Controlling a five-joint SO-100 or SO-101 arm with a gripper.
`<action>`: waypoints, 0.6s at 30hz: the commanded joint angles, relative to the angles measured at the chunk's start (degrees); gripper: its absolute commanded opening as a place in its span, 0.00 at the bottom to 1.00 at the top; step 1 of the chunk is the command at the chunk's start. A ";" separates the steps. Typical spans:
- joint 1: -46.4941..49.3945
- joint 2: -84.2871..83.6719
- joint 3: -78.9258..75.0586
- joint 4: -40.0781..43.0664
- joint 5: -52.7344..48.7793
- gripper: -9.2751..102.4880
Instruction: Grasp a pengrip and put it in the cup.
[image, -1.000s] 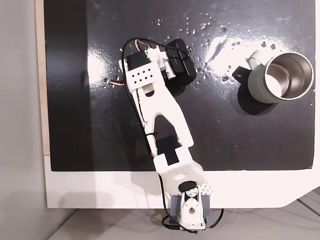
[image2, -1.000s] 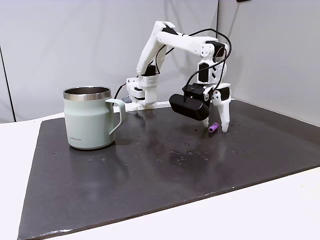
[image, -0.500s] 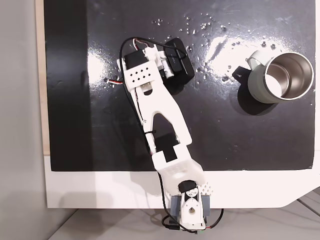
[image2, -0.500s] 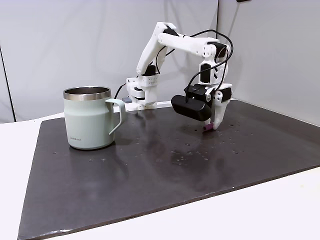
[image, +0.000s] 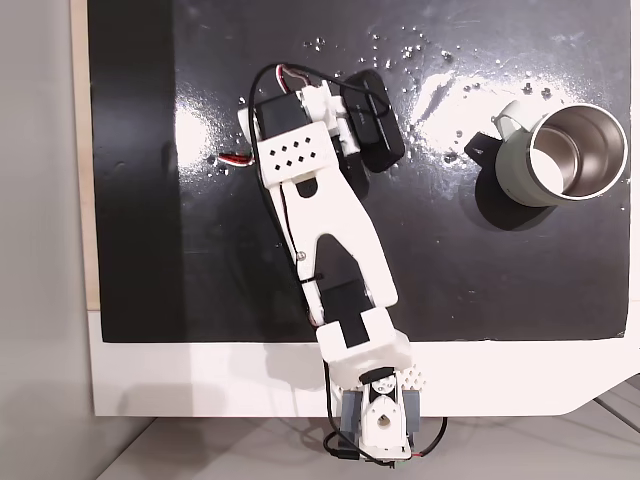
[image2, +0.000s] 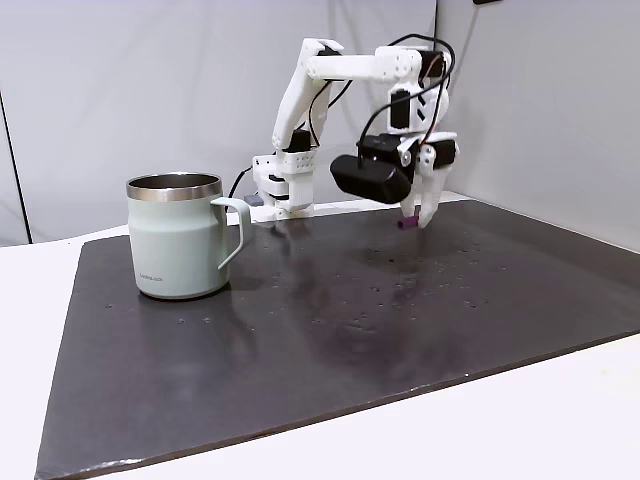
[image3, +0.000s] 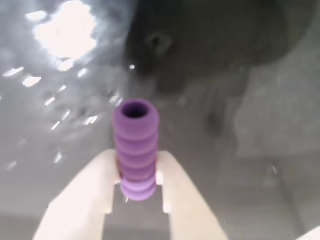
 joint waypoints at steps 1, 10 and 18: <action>1.76 6.59 -9.05 7.21 0.70 0.08; 8.79 22.76 -10.37 14.50 -2.46 0.08; 23.91 37.18 -7.12 14.59 -10.46 0.08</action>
